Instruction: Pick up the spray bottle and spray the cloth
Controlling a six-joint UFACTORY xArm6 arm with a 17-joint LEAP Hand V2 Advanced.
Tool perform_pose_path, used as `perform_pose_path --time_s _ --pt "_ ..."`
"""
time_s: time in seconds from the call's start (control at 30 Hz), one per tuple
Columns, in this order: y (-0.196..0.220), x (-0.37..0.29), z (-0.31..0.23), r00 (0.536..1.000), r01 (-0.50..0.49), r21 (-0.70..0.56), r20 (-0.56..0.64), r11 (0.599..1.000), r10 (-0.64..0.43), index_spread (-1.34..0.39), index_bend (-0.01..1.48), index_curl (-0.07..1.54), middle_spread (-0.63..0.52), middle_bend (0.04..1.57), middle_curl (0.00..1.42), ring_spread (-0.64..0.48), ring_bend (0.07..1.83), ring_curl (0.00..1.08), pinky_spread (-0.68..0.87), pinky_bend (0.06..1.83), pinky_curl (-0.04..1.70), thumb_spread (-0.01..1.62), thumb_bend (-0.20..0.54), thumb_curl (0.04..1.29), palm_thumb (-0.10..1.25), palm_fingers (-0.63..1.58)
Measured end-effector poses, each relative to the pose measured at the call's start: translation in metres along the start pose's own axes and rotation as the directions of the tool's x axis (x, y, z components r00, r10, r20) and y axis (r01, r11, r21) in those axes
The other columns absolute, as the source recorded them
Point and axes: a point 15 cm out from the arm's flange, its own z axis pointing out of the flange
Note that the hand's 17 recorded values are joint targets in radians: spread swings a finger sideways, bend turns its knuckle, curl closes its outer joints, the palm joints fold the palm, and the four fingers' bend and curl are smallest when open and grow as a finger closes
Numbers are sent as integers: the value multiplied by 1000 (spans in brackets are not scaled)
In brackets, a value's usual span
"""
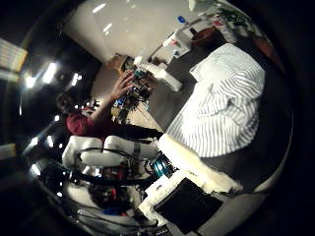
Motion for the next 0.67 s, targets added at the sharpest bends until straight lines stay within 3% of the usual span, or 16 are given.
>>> perform_pose_path --time_s 0.2,0.67 --pt "35 28 -20 993 -56 -80 -107 995 48 -242 180 346 102 180 302 149 306 255 387 341 298 1123 -15 285 556 271" --pt "71 50 -42 979 -164 -98 -136 982 150 -250 187 356 95 182 301 148 306 253 372 348 289 1170 -18 298 605 273"
